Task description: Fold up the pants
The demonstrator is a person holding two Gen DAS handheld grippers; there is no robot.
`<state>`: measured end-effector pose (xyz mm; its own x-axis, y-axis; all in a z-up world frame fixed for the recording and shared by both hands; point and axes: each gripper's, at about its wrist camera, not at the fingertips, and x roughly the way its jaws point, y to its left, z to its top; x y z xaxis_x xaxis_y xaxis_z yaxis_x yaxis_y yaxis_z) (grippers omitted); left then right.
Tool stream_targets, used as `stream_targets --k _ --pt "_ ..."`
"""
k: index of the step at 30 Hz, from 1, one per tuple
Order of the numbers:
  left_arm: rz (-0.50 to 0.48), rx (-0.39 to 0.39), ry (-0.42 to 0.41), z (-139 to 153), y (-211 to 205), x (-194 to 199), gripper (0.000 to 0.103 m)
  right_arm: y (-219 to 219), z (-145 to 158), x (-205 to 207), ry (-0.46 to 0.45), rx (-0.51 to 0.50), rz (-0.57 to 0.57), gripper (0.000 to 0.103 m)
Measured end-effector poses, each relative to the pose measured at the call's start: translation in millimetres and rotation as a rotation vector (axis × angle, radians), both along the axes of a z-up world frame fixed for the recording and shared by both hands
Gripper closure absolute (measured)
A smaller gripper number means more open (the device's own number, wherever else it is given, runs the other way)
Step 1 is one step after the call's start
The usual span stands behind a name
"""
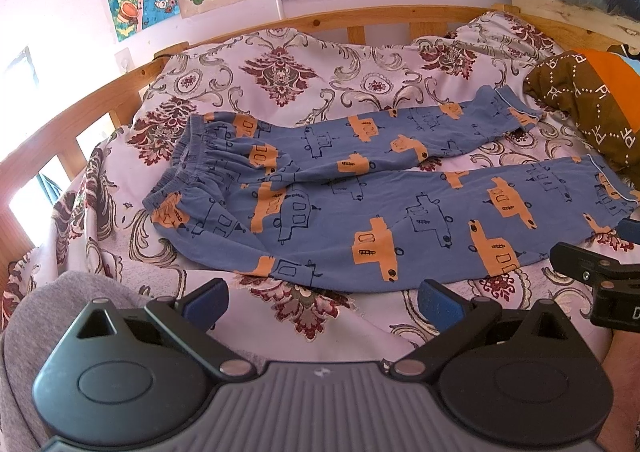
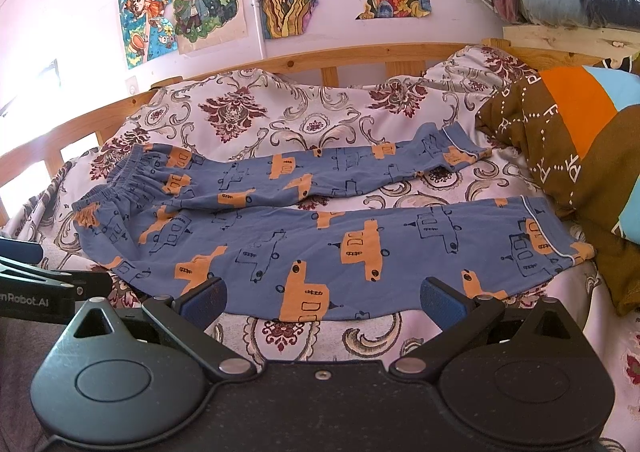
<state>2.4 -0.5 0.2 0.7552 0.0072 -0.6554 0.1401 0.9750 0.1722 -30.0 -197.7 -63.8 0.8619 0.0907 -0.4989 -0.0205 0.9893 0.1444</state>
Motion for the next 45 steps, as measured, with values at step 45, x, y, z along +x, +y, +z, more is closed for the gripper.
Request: stream_targets --k 45 --pt "-0.374 0.026 0.048 39 116 356 0.0 25 22 327 0.169 -0.201 0.587 0.0"
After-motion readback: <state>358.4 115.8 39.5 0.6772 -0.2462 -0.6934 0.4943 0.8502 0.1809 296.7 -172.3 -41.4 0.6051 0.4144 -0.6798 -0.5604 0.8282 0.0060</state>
